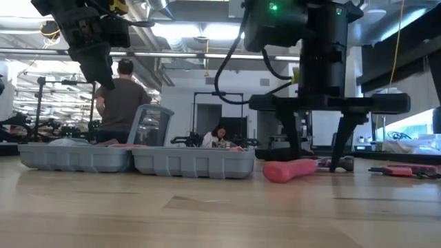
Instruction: Prefit tool cases
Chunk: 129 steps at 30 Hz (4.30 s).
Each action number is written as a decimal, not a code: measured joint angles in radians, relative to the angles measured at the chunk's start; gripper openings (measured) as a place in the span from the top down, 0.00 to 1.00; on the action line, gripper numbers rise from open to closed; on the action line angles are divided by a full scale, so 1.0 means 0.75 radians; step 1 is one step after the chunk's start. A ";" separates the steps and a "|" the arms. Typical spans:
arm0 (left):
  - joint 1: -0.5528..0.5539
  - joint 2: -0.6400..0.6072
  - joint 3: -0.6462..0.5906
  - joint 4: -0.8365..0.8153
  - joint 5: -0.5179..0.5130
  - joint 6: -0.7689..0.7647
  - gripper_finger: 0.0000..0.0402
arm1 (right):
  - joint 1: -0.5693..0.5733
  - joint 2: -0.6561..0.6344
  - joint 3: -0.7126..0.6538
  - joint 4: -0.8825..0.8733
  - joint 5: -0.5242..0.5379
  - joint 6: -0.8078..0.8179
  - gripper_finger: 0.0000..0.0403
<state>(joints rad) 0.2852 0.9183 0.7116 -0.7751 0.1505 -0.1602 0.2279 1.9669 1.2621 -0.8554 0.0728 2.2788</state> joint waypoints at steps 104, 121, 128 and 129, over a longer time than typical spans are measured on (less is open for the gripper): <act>0.139 -0.238 -0.163 0.260 0.068 0.163 1.00 | -0.011 0.303 0.876 -0.049 0.081 -1.080 0.98; -0.267 -0.110 -0.570 0.864 0.085 -0.108 1.00 | -0.038 0.327 0.787 0.101 -0.028 -1.270 1.00; -0.293 0.009 -0.572 0.884 0.069 -0.088 1.00 | -0.030 0.331 0.686 0.158 -0.083 -1.280 1.00; -0.295 0.029 -0.572 0.879 0.066 -0.083 1.00 | -0.030 0.329 0.673 0.182 -0.090 -1.288 1.00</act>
<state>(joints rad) 0.0641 0.9399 0.2829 -0.1156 0.2001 -0.2223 0.2054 2.2138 1.7671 -0.7187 0.0051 1.3130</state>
